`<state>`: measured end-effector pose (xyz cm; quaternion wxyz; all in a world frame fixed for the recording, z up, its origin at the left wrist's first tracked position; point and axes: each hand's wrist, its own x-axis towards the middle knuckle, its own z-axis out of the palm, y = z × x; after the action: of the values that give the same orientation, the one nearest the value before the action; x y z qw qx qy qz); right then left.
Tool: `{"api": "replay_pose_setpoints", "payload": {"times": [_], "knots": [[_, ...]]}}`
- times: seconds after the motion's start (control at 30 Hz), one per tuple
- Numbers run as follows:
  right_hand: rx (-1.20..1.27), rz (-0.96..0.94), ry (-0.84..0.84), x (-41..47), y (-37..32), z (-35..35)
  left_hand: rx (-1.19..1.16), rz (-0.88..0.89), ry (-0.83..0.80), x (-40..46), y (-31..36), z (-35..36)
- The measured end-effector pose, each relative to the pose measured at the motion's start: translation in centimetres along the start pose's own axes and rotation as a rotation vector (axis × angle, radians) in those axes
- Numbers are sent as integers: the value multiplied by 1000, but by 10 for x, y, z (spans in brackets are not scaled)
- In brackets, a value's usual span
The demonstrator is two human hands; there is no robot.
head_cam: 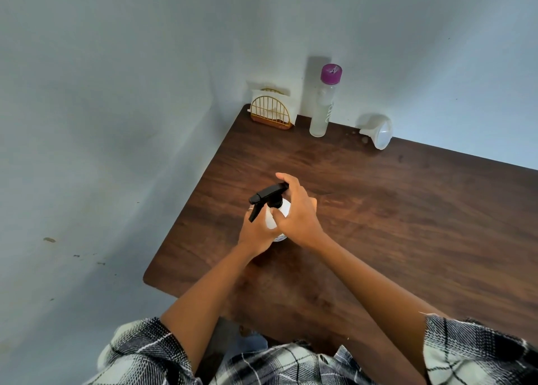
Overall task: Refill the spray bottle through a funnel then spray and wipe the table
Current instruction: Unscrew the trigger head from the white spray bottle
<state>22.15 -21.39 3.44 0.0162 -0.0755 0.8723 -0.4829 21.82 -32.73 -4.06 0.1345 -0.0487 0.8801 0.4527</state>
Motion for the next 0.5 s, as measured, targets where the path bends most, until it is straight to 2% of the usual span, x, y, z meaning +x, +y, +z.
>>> {"api": "replay_pose_setpoints", "payload": {"times": [0.07,0.2,0.4,0.5], "knots": [[-42,22,19,2,-5,1,-75,2,7,8,-10,5],[23,99,114,3,-17,2,-31,-16,0,7,-12,5],[159,71,-66,-1,-12,-2,-40,-9,37,10,-17,8],[171,43,-20,-2,-16,-1,-27,-8,5,16,-25,12]]}}
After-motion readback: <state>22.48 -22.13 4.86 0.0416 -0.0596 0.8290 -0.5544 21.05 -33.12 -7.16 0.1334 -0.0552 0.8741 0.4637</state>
